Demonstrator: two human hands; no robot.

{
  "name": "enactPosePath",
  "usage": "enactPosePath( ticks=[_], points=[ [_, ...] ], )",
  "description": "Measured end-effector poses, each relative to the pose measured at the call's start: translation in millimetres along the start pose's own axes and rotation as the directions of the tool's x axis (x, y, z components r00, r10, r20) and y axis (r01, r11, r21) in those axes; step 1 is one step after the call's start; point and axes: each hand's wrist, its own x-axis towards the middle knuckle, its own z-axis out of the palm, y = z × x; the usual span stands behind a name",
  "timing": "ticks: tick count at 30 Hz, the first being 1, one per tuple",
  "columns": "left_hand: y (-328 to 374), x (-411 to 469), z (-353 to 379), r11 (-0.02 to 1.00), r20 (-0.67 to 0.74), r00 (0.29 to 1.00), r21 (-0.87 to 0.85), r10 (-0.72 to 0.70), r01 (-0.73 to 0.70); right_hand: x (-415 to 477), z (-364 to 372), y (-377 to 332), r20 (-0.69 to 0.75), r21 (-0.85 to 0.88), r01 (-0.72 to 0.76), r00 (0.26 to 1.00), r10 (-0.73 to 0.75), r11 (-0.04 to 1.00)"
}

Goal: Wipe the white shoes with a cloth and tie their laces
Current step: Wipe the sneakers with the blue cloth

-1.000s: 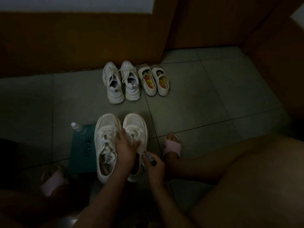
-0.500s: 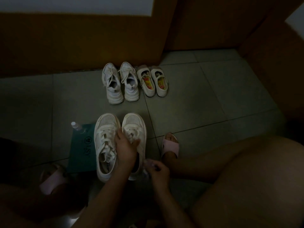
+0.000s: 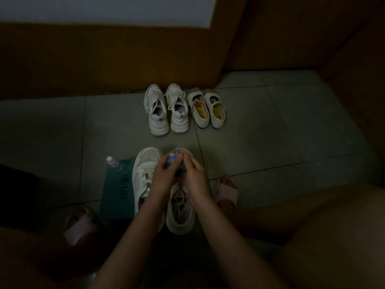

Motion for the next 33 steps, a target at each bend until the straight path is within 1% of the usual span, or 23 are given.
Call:
enactPosePath(
  ticks=[2, 3, 4, 6, 7, 8, 10, 11, 13, 15, 17, 22, 28, 31, 33],
  points=[
    [-1, 5, -11, 1.0, -0.054, 0.998, -0.006, 0.028, -0.029, 1, 1, 0, 0.045, -0.013, -0.006, 0.999, 0.007, 1.0],
    [0, 8, -17, 0.999, -0.083, 0.996, -0.012, 0.04, -0.042, 3, 0, -1, 0.038, -0.01, 0.011, 0.999, -0.01, 1.0],
    [1, 11, -24, 0.999, -0.113, 0.992, -0.013, 0.048, -0.05, 4, -3, -2, 0.011, -0.049, 0.047, 0.999, -0.047, 0.998],
    [7, 17, -37, 0.997, -0.166, 0.984, -0.016, 0.068, -0.072, 7, -7, 2, -0.026, -0.255, 0.129, 0.99, -0.14, 0.958],
    [10, 20, -42, 0.996, -0.189, 0.979, -0.026, 0.075, -0.081, 10, -8, 7, -0.022, -0.373, 0.135, 0.988, -0.154, 0.918],
    [13, 23, -46, 0.995, -0.207, 0.975, -0.034, 0.084, -0.093, 13, -8, 13, -0.018, -0.473, 0.103, 0.992, -0.126, 0.875],
    [17, 30, -54, 0.991, -0.235, 0.965, -0.029, 0.12, -0.13, 20, -5, 29, -0.033, -0.635, -0.01, 0.999, -0.014, 0.772],
    [18, 33, -56, 0.989, -0.243, 0.96, -0.017, 0.139, -0.148, 21, -4, 36, -0.053, -0.698, -0.058, 0.998, 0.03, 0.714],
    [19, 38, -57, 0.987, -0.245, 0.957, -0.001, 0.158, -0.163, 24, -3, 47, -0.079, -0.777, -0.086, 0.996, 0.038, 0.623],
    [18, 42, -57, 0.987, -0.243, 0.957, 0.021, 0.161, -0.16, 25, -8, 53, -0.086, -0.792, -0.071, 0.996, 0.004, 0.606],
    [16, 45, -55, 0.986, -0.232, 0.958, 0.035, 0.167, -0.163, 25, -15, 51, -0.096, -0.781, -0.074, 0.995, -0.001, 0.62],
    [13, 66, -46, 0.976, -0.193, 0.96, 0.114, 0.204, -0.185, 20, -32, 38, -0.021, -0.682, 0.002, 1.0, -0.021, 0.732],
    [13, 101, -17, 0.929, -0.096, 0.958, 0.287, 0.271, -0.234, 21, -58, 32, 0.009, -0.537, -0.008, 1.0, 0.015, 0.843],
    [4, 113, -3, 0.915, -0.007, 0.966, 0.324, 0.258, -0.242, 23, -64, 32, 0.031, -0.52, -0.001, 0.999, 0.021, 0.854],
    [-5, 118, 4, 0.889, 0.055, 0.965, 0.38, 0.256, -0.257, 23, -67, 33, 0.04, -0.524, 0.01, 0.999, 0.013, 0.852]
  ],
)
